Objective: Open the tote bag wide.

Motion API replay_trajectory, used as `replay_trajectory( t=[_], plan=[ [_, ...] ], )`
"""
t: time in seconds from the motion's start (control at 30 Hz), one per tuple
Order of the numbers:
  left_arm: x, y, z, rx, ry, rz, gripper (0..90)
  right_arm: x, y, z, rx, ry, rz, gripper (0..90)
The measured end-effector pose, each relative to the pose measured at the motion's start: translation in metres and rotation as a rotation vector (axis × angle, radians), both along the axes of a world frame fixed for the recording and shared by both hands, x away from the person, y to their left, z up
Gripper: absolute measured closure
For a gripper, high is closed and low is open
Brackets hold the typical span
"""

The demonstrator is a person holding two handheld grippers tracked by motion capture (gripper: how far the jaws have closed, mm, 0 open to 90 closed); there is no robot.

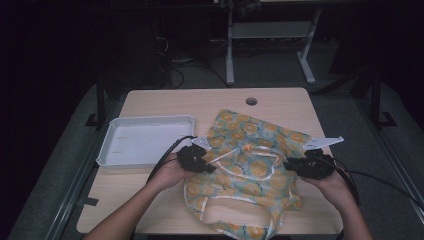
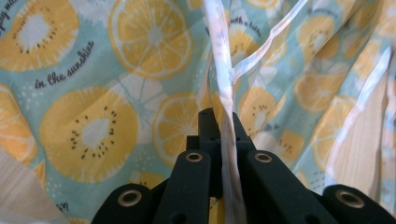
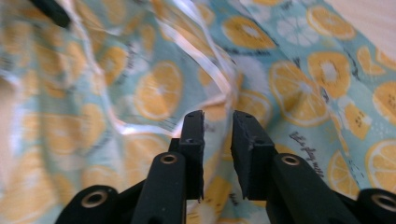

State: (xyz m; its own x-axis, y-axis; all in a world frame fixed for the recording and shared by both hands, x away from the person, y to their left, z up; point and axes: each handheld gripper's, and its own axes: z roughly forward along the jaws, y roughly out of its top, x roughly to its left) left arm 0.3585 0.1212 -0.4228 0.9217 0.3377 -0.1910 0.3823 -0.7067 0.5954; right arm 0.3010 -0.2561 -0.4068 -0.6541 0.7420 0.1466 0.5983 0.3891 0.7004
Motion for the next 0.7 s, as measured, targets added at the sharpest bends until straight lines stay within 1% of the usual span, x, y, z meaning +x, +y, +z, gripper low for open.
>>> replay_trajectory(
  t=[0.03,0.07,0.1,0.13,0.17,0.2,0.27,0.3,0.33,0.4,0.43,0.47,0.5,0.57,0.63,0.7],
  plan=[
    [0.000,0.000,0.000,0.000,0.000,0.000,89.7,-0.003,0.000,0.004,0.008,-0.004,0.010,71.2],
    [0.002,0.001,0.000,-0.015,0.004,0.002,89.7,-0.005,0.001,0.006,0.013,-0.011,0.021,69.5],
    [0.002,0.001,0.000,-0.015,0.004,0.002,89.7,-0.005,0.001,0.006,0.013,-0.011,0.021,69.5],
    [0.002,0.001,0.001,-0.034,0.012,0.010,89.7,-0.012,0.005,0.010,0.024,-0.009,0.051,65.5],
    [0.003,0.002,0.002,-0.040,0.015,0.010,89.7,-0.014,0.006,0.011,0.026,-0.012,0.067,63.8],
    [0.003,0.003,0.002,-0.048,0.014,0.012,89.8,-0.017,0.009,0.011,0.027,-0.011,0.088,62.7],
    [0.004,0.004,0.003,-0.064,0.025,0.018,89.8,-0.021,0.017,0.009,0.030,-0.005,0.133,59.9],
    [0.004,0.004,0.003,-0.072,0.028,0.023,89.7,-0.021,0.020,0.007,0.021,-0.010,0.156,58.5],
    [0.004,0.005,0.003,-0.078,0.034,0.026,89.7,-0.022,0.025,0.006,0.015,0.011,0.165,57.2],
    [0.005,0.007,0.004,-0.098,0.043,0.033,89.8,-0.022,0.031,0.002,0.011,0.016,0.208,55.6],
    [0.006,0.008,0.005,-0.104,0.045,0.035,89.8,-0.021,0.034,0.001,0.010,0.026,0.230,54.8],
    [0.006,0.008,0.005,-0.113,0.046,0.038,89.8,-0.021,0.037,0.000,0.006,0.034,0.241,53.8],
    [0.006,0.008,0.005,-0.113,0.046,0.038,89.8,-0.021,0.040,-0.002,-0.006,0.047,0.247,53.4],
    [0.007,0.011,0.007,-0.138,0.053,0.041,89.8,-0.021,0.043,-0.006,-0.032,0.062,0.259,51.7],
    [0.007,0.012,0.008,-0.150,0.056,0.039,89.8,-0.021,0.045,-0.010,-0.059,0.060,0.259,50.0],
    [0.007,0.014,0.009,-0.175,0.066,0.040,89.8,-0.021,0.044,-0.011,-0.078,0.043,0.261,46.3]
  ],
)
